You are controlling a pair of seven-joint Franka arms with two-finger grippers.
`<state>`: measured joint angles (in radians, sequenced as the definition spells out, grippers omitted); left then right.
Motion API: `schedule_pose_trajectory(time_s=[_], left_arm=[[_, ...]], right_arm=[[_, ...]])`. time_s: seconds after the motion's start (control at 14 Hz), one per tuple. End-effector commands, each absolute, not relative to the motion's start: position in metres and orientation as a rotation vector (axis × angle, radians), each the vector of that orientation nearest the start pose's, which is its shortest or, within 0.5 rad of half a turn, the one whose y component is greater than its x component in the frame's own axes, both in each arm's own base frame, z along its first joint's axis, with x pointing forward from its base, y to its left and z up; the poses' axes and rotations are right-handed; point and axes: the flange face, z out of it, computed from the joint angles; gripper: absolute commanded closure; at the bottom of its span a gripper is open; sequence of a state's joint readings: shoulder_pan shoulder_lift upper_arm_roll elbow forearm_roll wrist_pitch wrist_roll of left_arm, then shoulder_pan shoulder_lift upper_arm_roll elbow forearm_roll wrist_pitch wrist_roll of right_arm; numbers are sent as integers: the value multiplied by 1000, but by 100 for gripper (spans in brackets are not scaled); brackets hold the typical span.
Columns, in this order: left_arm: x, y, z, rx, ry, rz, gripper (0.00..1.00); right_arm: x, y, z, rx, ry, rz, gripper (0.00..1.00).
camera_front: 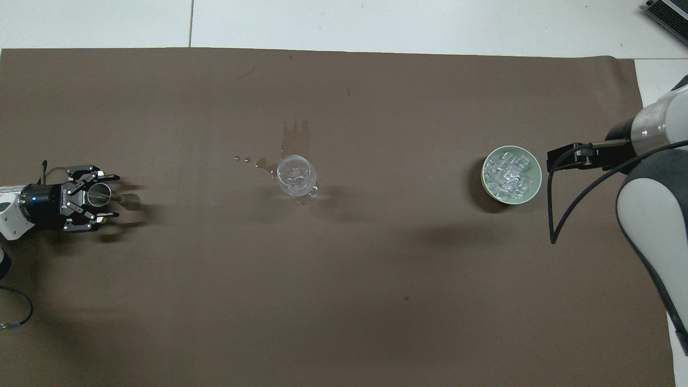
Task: Pour wine and add ice with both arms
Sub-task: 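Withdraw the left gripper while the right gripper reaches the paper cup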
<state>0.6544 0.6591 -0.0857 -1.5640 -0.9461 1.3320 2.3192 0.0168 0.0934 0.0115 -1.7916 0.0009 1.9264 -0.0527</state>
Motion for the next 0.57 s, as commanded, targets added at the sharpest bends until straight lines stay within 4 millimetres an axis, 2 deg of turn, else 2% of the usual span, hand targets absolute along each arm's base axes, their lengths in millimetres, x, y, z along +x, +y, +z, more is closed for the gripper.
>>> schedule_pose_trajectory(time_s=[0.0,0.14,0.29,0.5], left_arm=[[571,265,344,1547,-1422,899,11],[572,257,386,1638,-1432,810,11],[578,222,430,1736,-1414,663,13],[591,154,487,1894,-1365,482,13]], right_arm=[[587,13,471,-3118,-246,-81,0],[590,13,447,-3119,-291,-56,0],[594,13,416,-3120,-319,-71,0],[599,11,376,-3130,-447,-89,0]])
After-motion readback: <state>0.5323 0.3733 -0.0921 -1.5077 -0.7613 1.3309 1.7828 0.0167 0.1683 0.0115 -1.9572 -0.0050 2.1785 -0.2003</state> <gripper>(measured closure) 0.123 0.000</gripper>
